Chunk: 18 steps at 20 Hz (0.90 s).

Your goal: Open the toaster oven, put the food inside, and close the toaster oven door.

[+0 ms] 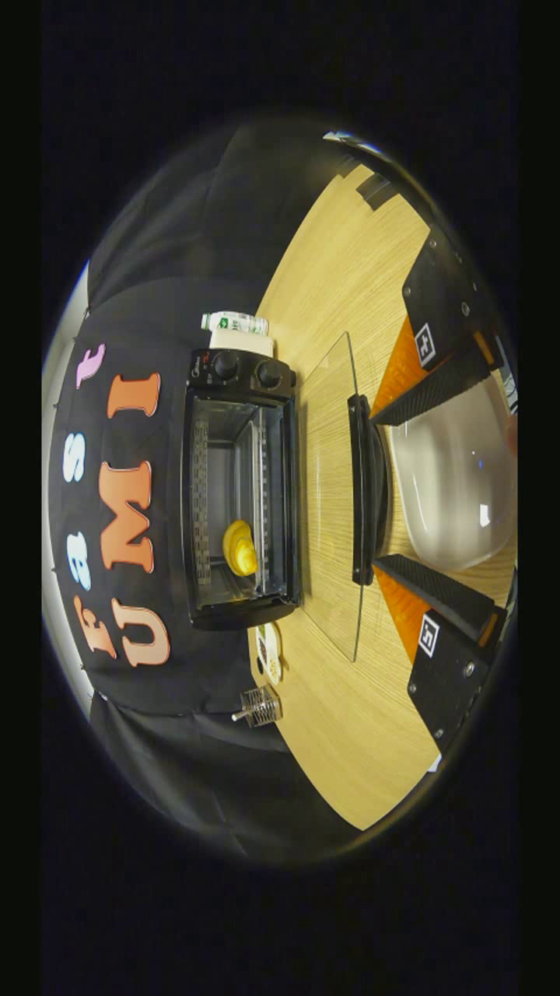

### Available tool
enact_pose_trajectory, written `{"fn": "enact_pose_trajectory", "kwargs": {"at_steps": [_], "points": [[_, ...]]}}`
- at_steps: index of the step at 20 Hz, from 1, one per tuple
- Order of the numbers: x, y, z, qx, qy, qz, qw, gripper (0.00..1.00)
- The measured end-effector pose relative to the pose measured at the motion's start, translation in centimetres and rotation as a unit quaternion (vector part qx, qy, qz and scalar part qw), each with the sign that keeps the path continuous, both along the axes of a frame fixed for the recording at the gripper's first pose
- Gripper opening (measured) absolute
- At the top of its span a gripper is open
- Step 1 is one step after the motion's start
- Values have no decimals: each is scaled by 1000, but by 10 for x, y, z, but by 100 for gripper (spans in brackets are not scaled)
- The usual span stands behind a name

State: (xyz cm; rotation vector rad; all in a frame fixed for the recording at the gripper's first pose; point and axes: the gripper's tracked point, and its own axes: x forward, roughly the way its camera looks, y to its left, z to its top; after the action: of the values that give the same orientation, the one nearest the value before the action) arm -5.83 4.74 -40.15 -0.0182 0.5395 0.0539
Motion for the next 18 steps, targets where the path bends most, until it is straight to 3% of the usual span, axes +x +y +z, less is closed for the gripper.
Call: {"fn": "enact_pose_trajectory", "kwargs": {"at_steps": [18], "points": [[9, 9, -8, 8, 17, 6, 1000, 99]]}}
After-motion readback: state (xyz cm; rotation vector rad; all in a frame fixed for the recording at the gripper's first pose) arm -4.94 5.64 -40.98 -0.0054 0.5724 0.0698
